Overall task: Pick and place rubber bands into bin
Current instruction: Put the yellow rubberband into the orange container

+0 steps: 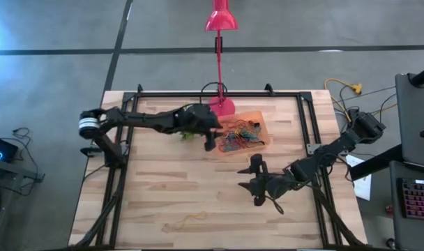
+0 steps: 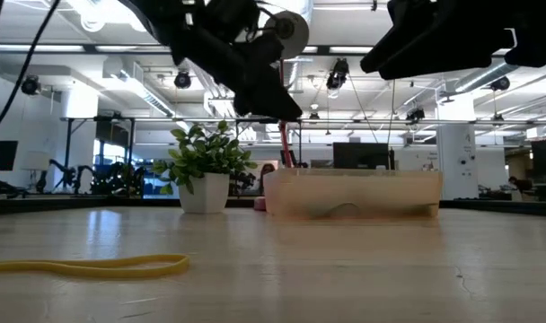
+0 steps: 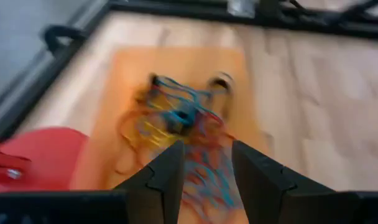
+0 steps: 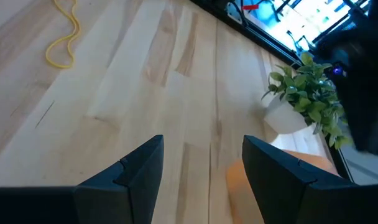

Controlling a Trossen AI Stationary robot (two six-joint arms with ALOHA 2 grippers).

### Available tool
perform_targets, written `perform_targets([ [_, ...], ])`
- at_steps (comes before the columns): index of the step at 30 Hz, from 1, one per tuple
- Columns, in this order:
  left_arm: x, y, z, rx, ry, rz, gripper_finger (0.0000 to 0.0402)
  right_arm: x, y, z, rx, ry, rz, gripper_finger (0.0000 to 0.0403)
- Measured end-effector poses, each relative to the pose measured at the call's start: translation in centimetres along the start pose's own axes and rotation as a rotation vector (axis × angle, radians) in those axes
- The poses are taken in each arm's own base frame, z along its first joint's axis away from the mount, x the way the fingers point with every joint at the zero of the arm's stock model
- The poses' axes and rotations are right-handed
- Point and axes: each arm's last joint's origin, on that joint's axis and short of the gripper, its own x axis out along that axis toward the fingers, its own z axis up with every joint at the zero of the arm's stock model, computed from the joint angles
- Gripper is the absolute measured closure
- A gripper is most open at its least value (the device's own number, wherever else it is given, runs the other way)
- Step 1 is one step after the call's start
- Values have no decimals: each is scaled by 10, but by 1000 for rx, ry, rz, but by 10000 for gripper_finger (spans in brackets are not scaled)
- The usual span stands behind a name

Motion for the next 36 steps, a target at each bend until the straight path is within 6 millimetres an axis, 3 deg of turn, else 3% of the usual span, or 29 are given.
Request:
perform_targets([
  [7, -32, -45, -14, 59, 223, -131, 283, 0, 0, -1, -1, 5, 0, 197],
  [15, -52, -106, -38, 75, 416, -262, 283, 1, -1, -1, 23, 3, -2, 197],
  [25, -50, -173, -76, 72, 397, -399, 283, 1, -1, 0, 29, 0, -3, 197],
  [36, -40, -229, -118, 125, 415, -483, 283, 1, -1, 0, 43, -2, -2, 197],
])
